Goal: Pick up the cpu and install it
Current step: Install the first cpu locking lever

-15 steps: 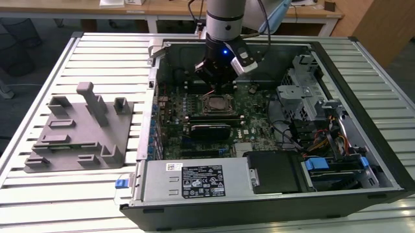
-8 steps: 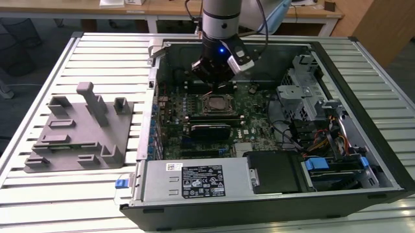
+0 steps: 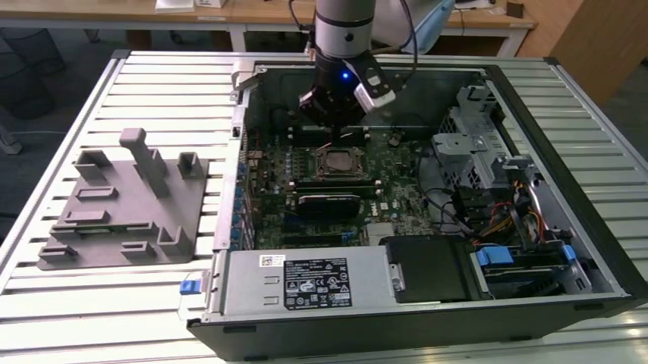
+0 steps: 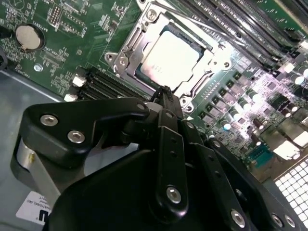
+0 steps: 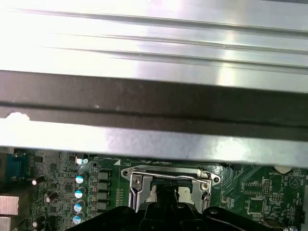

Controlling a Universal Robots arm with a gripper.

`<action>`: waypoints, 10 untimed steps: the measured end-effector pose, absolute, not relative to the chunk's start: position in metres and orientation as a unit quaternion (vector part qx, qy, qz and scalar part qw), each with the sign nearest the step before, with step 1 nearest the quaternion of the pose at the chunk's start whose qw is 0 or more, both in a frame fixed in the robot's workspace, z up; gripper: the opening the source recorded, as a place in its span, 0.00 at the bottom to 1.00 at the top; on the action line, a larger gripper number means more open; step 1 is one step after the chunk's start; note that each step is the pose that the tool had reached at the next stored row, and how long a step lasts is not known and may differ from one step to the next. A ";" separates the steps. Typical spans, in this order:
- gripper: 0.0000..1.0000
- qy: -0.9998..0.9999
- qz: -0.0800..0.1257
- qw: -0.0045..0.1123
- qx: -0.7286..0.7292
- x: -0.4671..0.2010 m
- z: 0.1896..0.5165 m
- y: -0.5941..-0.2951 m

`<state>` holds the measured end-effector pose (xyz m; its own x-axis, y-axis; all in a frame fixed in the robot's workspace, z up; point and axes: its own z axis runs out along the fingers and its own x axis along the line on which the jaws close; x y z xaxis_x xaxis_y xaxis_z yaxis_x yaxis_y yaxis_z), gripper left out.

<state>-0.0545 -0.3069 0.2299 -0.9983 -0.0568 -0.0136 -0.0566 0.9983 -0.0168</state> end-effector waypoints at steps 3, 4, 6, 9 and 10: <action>0.11 1.000 -0.008 0.007 -0.028 -0.055 0.230 -0.303; 0.11 1.000 -0.008 0.007 -0.028 -0.055 0.230 -0.302; 0.11 1.000 -0.008 0.007 -0.028 -0.055 0.229 -0.299; 0.11 1.000 -0.008 0.007 -0.028 -0.054 0.228 -0.295; 0.11 1.000 -0.008 0.007 -0.028 -0.054 0.228 -0.294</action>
